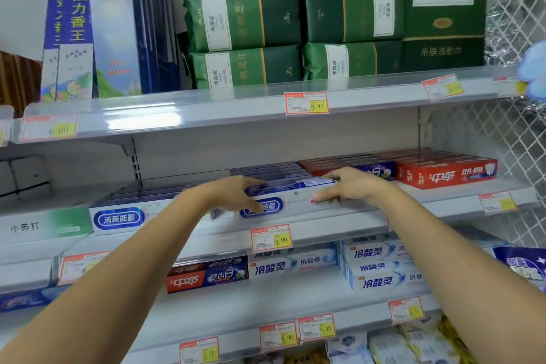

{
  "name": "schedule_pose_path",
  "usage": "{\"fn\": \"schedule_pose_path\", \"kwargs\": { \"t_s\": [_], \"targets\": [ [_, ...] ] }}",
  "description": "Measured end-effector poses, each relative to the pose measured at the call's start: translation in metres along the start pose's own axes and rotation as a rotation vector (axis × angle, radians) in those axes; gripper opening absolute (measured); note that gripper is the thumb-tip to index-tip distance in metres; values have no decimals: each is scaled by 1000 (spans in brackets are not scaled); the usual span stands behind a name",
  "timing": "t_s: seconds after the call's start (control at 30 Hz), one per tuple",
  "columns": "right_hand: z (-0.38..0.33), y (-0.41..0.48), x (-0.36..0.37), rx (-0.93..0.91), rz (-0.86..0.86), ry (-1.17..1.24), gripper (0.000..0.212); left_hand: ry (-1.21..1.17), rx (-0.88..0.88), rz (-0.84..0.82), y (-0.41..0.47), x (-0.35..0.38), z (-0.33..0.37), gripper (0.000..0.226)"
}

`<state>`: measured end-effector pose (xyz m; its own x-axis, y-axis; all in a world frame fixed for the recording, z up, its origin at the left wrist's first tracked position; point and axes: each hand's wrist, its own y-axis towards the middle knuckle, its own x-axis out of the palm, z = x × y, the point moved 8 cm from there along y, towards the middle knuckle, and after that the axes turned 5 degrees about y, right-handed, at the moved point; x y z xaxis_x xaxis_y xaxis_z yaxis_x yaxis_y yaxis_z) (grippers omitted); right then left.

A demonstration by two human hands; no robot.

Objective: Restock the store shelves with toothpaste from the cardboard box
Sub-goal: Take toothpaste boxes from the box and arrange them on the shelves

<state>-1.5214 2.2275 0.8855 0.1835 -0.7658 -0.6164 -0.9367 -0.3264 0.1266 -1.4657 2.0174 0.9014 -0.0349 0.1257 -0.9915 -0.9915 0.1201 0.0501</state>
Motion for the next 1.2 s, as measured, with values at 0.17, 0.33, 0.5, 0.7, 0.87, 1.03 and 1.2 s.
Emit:
{"fn": "schedule_pose_path", "kwargs": {
  "t_s": [0.17,0.33,0.5,0.7,0.87,1.03,1.2],
  "targets": [
    [1,11,9,34,28,-45,89,-114,-195,148,-8,9,-23,60],
    [0,15,17,72,19,-68,81,-315,-239,176,-7,10,-30,51],
    [-3,10,21,80,7,-93,82,-332,-278,133,-1,8,-41,34],
    [-5,6,27,90,-3,-265,83,-346,-243,135,3,15,-43,22],
    [-14,-2,27,34,-2,-48,70,-365,-220,139,6,14,-42,55],
    [-15,2,20,116,127,64,45,185,-50,246,5,9,-6,59],
    [-13,22,26,215,118,263,21,167,-2,205,1,10,5,53]
  ]
}}
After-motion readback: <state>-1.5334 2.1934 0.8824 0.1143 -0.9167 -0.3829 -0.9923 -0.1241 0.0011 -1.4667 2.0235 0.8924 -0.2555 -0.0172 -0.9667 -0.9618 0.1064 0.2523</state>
